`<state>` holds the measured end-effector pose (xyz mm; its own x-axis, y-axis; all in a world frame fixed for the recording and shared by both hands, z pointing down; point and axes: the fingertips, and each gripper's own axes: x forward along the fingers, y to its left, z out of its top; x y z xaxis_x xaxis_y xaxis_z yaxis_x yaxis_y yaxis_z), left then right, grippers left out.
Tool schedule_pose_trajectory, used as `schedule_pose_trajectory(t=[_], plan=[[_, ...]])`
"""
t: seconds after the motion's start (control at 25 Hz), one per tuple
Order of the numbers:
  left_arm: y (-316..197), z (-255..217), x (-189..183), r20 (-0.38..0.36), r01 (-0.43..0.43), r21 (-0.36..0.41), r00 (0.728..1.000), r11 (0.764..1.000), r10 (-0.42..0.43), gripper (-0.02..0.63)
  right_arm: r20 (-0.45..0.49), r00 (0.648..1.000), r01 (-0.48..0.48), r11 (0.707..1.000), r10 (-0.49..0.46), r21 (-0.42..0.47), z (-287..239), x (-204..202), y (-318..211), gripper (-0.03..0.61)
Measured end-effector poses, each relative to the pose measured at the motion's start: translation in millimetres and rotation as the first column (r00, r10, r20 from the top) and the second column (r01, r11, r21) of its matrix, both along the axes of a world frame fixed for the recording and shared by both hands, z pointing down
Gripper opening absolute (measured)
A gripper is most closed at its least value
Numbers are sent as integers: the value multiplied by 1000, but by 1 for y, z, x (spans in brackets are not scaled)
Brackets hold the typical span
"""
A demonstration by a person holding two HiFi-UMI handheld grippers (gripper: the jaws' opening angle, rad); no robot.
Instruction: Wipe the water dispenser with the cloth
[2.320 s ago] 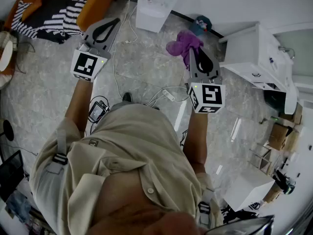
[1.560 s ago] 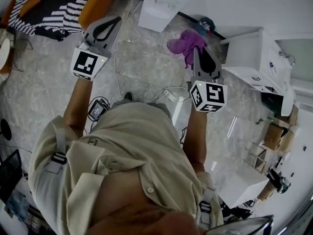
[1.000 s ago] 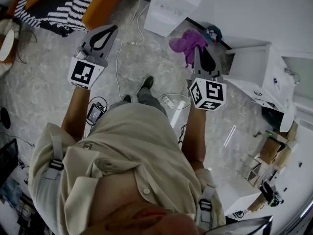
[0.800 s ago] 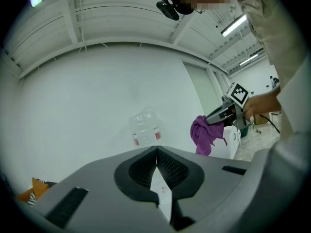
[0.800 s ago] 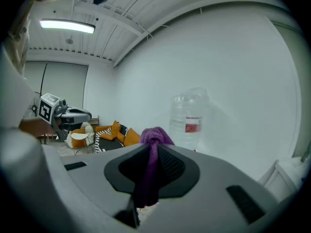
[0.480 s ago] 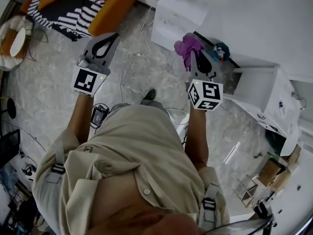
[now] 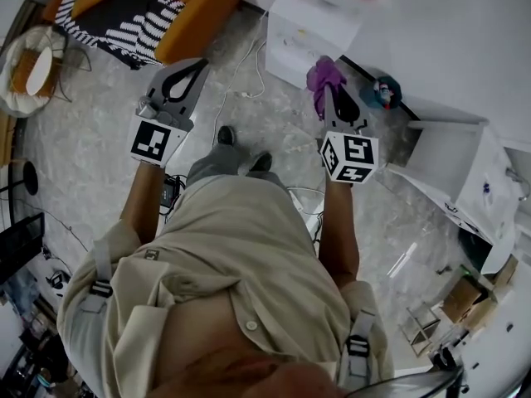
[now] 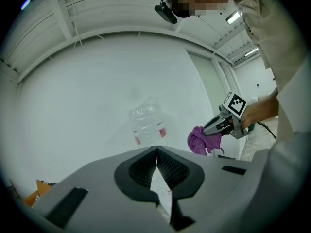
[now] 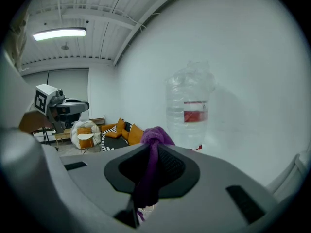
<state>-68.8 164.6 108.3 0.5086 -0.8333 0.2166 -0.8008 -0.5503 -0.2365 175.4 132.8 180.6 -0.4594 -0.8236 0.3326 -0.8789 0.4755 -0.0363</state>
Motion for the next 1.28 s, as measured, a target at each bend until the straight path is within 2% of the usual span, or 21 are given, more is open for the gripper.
schedule_pose_trajectory(t=[0.32, 0.56, 0.88, 1.04, 1.28], plan=[[-66, 15, 0, -38, -116, -16, 993, 993, 116, 17, -35, 993, -115, 993, 114, -20, 6, 0, -26, 60], [-113, 13, 6, -88, -226, 12, 970, 974, 226, 17, -72, 977, -202, 979, 200, -19, 1, -6, -41, 60], [-155, 24, -13, -124, -314, 24, 941, 949, 314, 17, -120, 953, -282, 959, 277, -23, 13, -26, -66, 60], [-168, 32, -26, -130, -328, 16, 936, 945, 327, 17, -153, 944, -302, 953, 294, -30, 20, -35, -80, 60], [-184, 63, -38, -108, -302, -12, 948, 953, 299, 17, -205, 936, -302, 952, 287, -44, 52, -36, -114, 60]])
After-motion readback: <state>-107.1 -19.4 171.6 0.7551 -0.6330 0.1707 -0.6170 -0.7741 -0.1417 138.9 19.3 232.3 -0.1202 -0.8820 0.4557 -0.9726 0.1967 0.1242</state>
